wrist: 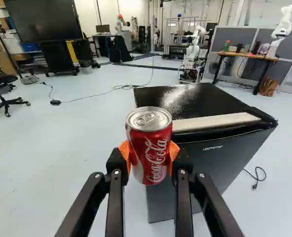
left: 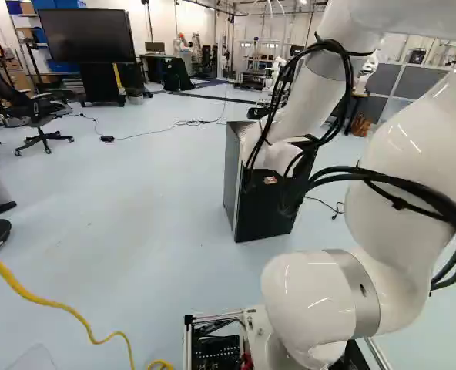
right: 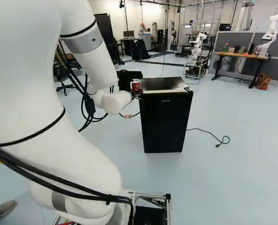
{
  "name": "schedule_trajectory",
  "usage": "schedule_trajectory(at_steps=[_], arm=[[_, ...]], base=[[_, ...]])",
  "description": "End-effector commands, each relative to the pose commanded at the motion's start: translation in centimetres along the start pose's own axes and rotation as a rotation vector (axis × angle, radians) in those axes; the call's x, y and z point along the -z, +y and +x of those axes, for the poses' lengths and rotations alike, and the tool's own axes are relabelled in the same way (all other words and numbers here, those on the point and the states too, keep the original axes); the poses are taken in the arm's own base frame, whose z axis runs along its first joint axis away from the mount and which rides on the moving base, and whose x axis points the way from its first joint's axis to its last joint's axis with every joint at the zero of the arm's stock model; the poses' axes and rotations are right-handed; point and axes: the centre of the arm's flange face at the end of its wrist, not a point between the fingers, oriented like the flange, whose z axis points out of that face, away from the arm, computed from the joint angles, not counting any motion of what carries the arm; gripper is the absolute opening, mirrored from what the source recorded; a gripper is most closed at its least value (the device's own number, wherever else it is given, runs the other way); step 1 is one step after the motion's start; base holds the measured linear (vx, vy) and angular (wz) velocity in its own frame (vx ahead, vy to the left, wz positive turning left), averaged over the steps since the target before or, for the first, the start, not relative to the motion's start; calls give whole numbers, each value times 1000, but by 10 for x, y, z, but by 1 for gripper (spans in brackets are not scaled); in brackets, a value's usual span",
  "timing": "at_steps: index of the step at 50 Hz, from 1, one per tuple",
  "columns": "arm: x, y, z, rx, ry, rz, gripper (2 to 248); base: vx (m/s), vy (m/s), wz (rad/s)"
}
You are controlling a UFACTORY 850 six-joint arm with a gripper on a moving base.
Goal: Grab a drink from the fridge
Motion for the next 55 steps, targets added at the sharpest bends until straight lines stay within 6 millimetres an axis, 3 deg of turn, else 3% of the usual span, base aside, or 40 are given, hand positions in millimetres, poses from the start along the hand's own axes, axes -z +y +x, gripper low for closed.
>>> schedule_trajectory(at_steps=[27,55], arm=[[62,-10,-37,15,-34,38,96],[96,-13,-62,24,-54,59,96]], base=[[0,0,0],[0,0,0]])
